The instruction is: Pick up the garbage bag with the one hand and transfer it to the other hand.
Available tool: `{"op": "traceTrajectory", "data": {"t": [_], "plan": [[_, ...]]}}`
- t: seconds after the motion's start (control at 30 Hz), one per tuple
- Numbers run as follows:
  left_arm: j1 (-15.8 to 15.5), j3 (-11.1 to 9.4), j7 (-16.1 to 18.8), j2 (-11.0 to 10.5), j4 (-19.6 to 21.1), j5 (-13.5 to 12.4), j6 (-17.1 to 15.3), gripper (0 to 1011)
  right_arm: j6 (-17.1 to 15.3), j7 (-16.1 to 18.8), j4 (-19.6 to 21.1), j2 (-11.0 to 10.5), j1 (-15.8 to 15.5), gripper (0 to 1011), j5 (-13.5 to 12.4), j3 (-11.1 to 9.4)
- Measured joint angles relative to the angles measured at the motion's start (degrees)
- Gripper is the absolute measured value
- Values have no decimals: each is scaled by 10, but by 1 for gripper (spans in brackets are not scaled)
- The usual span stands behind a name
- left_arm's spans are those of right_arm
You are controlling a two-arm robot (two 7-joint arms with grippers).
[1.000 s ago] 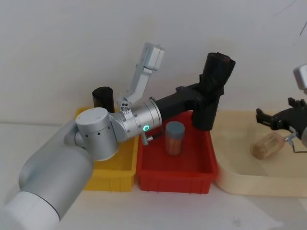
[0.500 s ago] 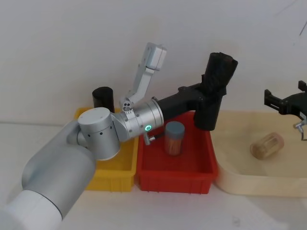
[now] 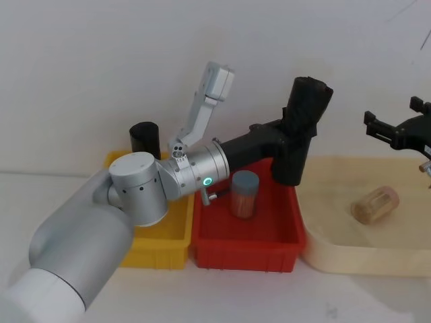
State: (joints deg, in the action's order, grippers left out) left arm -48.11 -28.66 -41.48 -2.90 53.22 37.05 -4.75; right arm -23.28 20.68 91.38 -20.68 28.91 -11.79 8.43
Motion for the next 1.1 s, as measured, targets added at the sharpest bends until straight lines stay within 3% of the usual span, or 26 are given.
{"op": "traceTrajectory", "data": {"t": [0.63, 1.1], "plan": [[3, -12, 17, -11, 13, -9, 5, 441, -11, 57, 16, -15, 2, 1001, -46, 2], [4, -15, 20, -13, 15, -11, 9, 441, -28, 100, -17, -10, 23, 1000, -79, 23]]}}
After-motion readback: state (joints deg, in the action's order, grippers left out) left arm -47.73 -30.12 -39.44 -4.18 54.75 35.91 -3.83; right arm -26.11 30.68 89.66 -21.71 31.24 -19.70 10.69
